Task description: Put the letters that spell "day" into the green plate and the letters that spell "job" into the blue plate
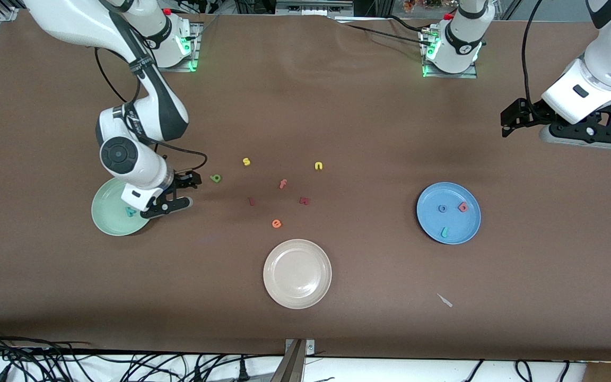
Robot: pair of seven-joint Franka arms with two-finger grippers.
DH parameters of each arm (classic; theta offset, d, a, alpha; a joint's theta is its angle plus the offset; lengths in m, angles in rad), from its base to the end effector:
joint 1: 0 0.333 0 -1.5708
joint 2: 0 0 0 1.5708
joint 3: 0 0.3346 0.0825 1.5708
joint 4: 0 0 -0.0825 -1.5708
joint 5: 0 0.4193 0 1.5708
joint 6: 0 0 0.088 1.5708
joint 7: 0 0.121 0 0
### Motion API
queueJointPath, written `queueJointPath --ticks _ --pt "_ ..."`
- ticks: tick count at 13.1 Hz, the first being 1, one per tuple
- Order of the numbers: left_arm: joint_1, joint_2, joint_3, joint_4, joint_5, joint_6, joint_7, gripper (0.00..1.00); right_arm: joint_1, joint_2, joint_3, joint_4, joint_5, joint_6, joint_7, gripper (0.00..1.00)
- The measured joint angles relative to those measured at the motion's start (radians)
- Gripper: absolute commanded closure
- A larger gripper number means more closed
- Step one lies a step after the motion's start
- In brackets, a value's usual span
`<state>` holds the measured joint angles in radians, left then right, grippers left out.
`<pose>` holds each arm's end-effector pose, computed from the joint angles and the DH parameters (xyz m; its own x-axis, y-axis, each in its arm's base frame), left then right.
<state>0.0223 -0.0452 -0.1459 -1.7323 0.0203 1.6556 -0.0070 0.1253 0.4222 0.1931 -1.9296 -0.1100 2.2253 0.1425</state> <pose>0.5733 -0.0705 0.5803 0.9925 -0.1176 -0.0318 -0.1185 -0.9926 -0.0270 0.6114 0.1930 0.2413 0.9660 0.2314 -0.1151 0.2348 -0.9719 0.0166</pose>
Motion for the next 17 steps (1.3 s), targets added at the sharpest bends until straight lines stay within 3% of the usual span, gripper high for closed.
queueJointPath --ticks 4,8,17 --pt "0.002 0.000 0.001 0.011 0.000 -0.009 0.000 0.00 0.001 0.000 0.054 -0.033 0.000 0.045 0.183 0.00" --pt "0.000 0.001 0.000 0.018 0.000 -0.010 0.000 0.00 0.001 0.002 0.085 -0.188 0.000 0.278 0.329 0.00" --pt "0.003 0.006 0.002 0.022 0.000 -0.012 0.000 0.00 0.011 0.033 0.094 -0.226 -0.019 0.305 0.367 0.02"
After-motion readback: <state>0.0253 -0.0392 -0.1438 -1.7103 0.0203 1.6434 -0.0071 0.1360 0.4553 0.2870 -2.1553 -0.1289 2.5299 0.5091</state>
